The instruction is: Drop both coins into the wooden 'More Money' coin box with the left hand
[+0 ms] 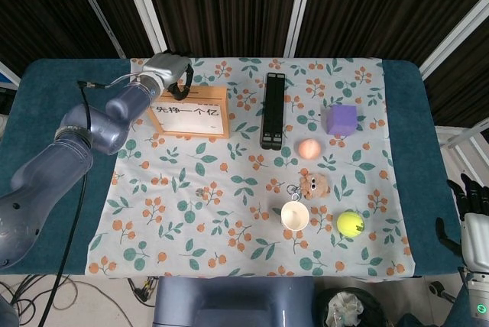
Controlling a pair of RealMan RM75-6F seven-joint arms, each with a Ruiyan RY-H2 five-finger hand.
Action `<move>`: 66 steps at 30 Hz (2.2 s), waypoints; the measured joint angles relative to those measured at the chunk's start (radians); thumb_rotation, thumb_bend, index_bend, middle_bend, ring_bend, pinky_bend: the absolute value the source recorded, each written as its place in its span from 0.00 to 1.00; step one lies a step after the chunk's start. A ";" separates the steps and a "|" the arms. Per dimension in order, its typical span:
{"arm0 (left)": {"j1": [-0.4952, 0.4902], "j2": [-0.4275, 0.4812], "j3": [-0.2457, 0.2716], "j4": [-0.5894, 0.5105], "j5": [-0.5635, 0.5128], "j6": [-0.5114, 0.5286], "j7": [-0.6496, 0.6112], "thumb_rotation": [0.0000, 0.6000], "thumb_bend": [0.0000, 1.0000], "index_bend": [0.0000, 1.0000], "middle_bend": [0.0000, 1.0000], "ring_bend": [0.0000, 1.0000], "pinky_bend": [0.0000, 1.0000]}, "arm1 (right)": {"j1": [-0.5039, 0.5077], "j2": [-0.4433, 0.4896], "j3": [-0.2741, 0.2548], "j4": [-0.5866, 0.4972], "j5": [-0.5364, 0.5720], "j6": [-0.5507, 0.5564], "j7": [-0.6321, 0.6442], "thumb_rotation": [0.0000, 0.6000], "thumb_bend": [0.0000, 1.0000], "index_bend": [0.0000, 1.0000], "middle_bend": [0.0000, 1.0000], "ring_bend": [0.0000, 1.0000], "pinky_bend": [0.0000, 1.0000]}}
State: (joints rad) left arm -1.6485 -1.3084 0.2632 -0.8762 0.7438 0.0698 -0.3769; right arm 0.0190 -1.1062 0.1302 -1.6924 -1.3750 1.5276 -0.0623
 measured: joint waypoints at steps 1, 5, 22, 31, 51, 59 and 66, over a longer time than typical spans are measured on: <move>0.000 0.000 -0.002 0.000 0.000 0.001 0.000 1.00 0.46 0.53 0.00 0.00 0.00 | 0.000 0.000 0.000 0.000 0.001 0.000 -0.001 1.00 0.51 0.15 0.02 0.00 0.00; -0.002 -0.001 0.007 0.000 -0.003 0.008 0.002 1.00 0.45 0.49 0.00 0.00 0.00 | 0.000 0.001 0.001 -0.003 0.005 -0.001 -0.003 1.00 0.51 0.15 0.02 0.00 0.00; -0.020 -0.005 0.050 0.000 -0.025 0.026 0.018 1.00 0.43 0.45 0.00 0.00 0.00 | 0.001 0.004 0.001 -0.010 0.016 -0.009 -0.014 1.00 0.51 0.15 0.02 0.00 0.00; -0.025 -0.006 0.060 -0.005 -0.043 0.036 0.026 1.00 0.41 0.44 0.00 0.00 0.00 | 0.001 0.005 0.002 -0.011 0.018 -0.009 -0.017 1.00 0.51 0.15 0.02 0.00 0.00; -0.044 0.027 0.068 -0.068 -0.078 0.061 0.056 1.00 0.38 0.47 0.00 0.00 0.00 | -0.001 0.000 0.007 -0.013 0.028 -0.002 -0.032 1.00 0.51 0.15 0.02 0.00 0.00; -0.058 0.039 0.088 -0.091 -0.104 0.067 0.068 1.00 0.38 0.49 0.00 0.00 0.00 | -0.002 -0.001 0.009 -0.016 0.036 -0.001 -0.038 1.00 0.51 0.15 0.02 0.00 0.00; -0.064 0.039 0.104 -0.097 -0.125 0.074 0.077 1.00 0.38 0.50 0.00 0.00 0.00 | -0.003 -0.004 0.013 -0.018 0.043 0.003 -0.044 1.00 0.51 0.15 0.02 0.00 0.00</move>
State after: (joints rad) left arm -1.7128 -1.2694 0.3676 -0.9731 0.6193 0.1436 -0.2996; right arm 0.0161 -1.1099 0.1434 -1.7109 -1.3320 1.5305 -0.1059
